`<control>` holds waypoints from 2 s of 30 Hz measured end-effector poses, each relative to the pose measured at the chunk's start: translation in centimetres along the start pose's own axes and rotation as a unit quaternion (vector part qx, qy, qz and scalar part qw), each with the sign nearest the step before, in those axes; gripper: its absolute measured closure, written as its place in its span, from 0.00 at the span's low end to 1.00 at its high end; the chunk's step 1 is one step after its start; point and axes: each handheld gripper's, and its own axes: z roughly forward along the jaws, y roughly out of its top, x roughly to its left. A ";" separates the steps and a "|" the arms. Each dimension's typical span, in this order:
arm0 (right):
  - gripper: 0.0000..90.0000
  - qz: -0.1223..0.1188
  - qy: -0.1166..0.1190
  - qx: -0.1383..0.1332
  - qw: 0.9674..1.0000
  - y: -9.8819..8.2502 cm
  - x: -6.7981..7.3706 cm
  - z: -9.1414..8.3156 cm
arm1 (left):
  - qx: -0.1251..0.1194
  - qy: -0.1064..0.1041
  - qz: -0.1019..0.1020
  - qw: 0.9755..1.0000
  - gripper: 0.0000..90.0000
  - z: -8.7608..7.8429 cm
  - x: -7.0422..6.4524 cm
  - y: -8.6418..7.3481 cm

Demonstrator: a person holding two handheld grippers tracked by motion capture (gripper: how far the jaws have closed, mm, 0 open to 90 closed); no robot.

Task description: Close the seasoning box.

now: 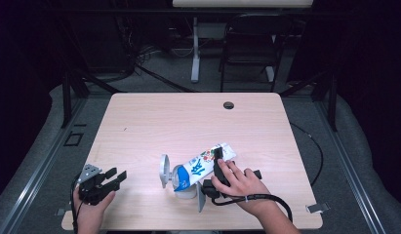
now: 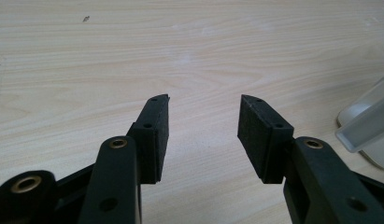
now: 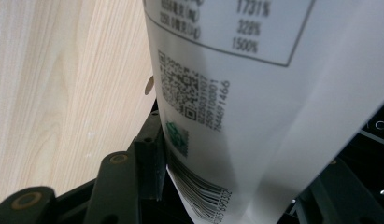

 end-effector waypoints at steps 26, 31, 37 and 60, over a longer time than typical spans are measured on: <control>0.56 -0.005 -0.002 -0.002 1.000 0.0 0.0 -0.1 | -0.001 0.001 -0.001 1.000 0.60 0.0 0.1 0.0; 0.56 -0.006 -0.003 -0.003 1.000 -0.1 0.0 0.0 | -0.002 0.001 -0.001 1.000 0.60 0.0 0.1 0.0; 0.56 -0.010 -0.005 -0.004 1.000 -0.1 -0.1 -0.1 | -0.002 0.001 -0.001 1.000 0.60 0.0 0.2 0.0; 0.56 -0.013 -0.006 -0.004 1.000 -0.1 -0.1 -0.1 | -0.003 0.003 -0.004 1.000 0.60 -0.1 0.2 0.0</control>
